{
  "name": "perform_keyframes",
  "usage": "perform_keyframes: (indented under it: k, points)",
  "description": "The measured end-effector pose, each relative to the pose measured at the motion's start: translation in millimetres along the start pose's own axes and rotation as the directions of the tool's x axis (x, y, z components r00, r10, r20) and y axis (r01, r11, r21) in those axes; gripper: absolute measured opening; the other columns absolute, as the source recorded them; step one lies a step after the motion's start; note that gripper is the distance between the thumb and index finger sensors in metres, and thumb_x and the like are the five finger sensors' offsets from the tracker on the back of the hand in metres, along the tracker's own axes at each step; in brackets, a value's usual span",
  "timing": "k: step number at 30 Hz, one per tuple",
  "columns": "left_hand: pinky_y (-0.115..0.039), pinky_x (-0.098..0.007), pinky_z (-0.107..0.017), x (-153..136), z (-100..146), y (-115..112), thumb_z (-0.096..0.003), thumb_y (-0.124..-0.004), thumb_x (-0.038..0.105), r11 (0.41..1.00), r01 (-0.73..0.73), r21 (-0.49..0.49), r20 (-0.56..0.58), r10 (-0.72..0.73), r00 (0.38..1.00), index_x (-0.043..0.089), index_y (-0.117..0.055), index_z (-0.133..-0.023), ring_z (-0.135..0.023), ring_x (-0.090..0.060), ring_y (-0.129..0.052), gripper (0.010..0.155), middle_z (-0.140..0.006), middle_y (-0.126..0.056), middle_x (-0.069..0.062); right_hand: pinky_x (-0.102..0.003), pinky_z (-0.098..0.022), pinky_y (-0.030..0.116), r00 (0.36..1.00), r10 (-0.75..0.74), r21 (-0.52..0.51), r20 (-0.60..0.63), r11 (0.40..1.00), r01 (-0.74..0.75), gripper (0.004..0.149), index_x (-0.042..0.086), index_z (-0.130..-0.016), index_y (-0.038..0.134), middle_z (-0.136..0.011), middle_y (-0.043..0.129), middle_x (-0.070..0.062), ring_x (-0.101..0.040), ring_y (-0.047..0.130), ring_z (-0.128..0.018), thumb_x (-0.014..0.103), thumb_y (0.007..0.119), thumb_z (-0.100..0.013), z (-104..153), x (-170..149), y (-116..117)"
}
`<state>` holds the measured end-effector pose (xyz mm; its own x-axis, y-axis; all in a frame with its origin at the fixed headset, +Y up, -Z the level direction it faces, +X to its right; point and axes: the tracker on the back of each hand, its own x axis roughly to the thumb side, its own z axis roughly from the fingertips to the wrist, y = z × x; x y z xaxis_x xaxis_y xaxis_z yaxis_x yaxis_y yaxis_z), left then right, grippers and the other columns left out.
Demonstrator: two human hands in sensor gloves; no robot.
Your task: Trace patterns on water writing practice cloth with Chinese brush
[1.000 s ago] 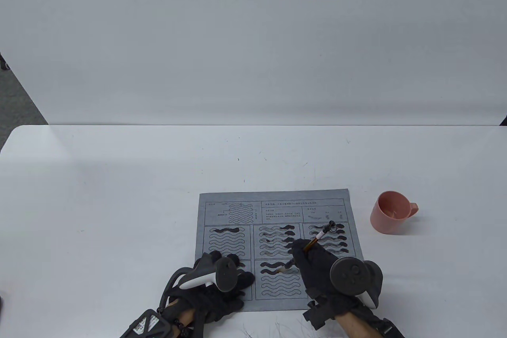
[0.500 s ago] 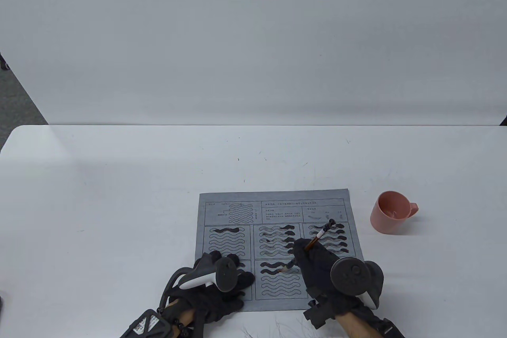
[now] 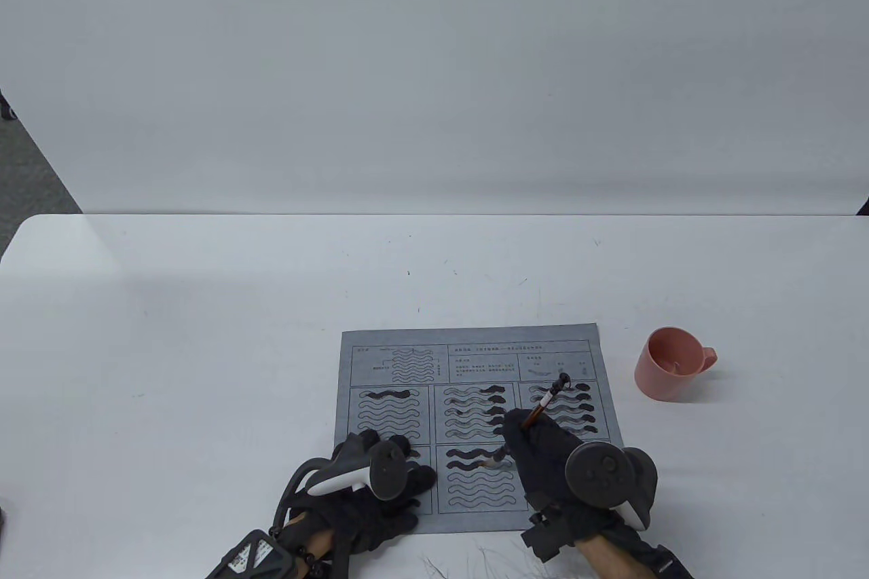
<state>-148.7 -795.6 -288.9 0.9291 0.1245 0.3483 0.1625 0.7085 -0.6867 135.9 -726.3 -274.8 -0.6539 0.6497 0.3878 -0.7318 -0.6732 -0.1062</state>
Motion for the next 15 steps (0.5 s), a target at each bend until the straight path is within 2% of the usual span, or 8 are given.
perform_keyframes:
  k: [15]
  points:
    - [0.011,-0.058,-0.07,-0.2,0.2,-0.1,-0.0449,-0.048,0.067,1.0,0.0,0.0,0.0,0.0,1.0,0.071,0.004,-0.092,-0.095,-0.029,0.032,0.07,-0.101,0.031,0.02,-0.059,-0.047,0.08,1.0,0.008,-0.001,-0.007,1.0,-0.008,0.041,0.005,-0.082,0.079,-0.078,0.093,-0.021,-0.031,0.104,-0.05,0.034,0.064,-0.058,-0.2,-0.5,-0.8]
